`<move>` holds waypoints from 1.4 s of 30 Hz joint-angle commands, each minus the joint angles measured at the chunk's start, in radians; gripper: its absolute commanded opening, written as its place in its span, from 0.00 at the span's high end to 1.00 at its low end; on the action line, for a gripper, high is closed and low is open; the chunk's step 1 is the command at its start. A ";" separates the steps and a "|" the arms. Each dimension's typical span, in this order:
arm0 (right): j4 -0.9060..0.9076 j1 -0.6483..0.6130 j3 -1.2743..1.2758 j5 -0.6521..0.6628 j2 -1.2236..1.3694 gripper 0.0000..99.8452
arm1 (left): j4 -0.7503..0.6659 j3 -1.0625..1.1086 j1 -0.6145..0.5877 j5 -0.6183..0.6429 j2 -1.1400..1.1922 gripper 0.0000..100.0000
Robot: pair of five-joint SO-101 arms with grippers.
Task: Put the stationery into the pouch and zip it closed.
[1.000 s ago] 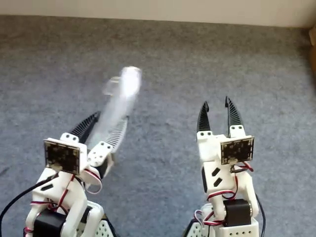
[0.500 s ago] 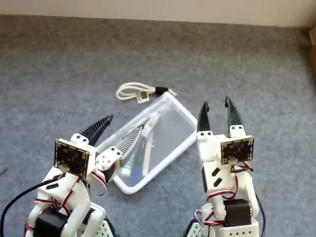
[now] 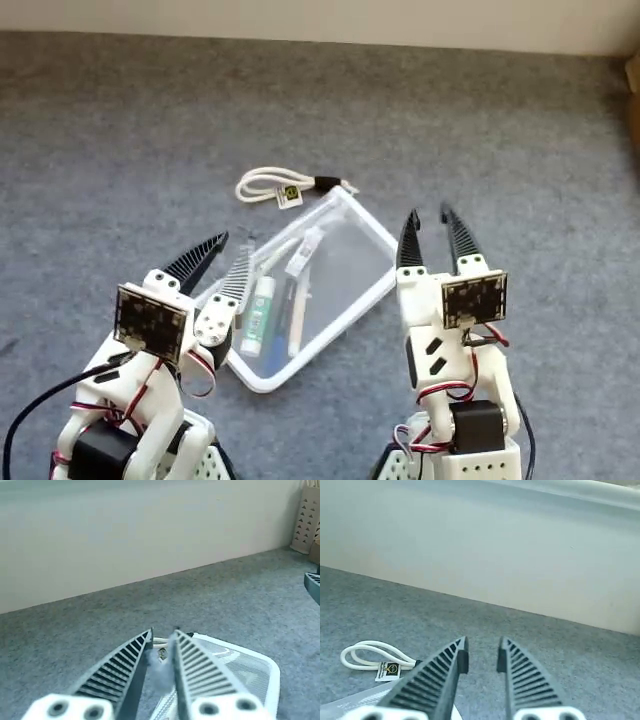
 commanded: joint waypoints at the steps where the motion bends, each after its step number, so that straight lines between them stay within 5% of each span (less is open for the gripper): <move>1: -0.015 0.008 -0.013 -0.008 -0.018 0.98 | -0.021 -0.008 0.015 -0.055 -0.004 0.99; 6: -0.015 0.008 -0.007 -0.012 -0.018 0.99 | -0.049 0.053 0.015 -0.055 -0.004 0.99; 26: -0.016 0.005 -0.007 -0.015 -0.018 0.99 | -0.612 0.343 0.015 -0.061 -0.004 0.99; 32: -0.016 0.002 -0.016 -0.015 -0.018 0.99 | -0.640 0.450 0.013 -0.063 -0.004 0.99; 42: -0.018 0.001 -0.076 -0.015 -0.018 0.98 | -0.621 0.526 -0.206 -0.055 -0.001 0.99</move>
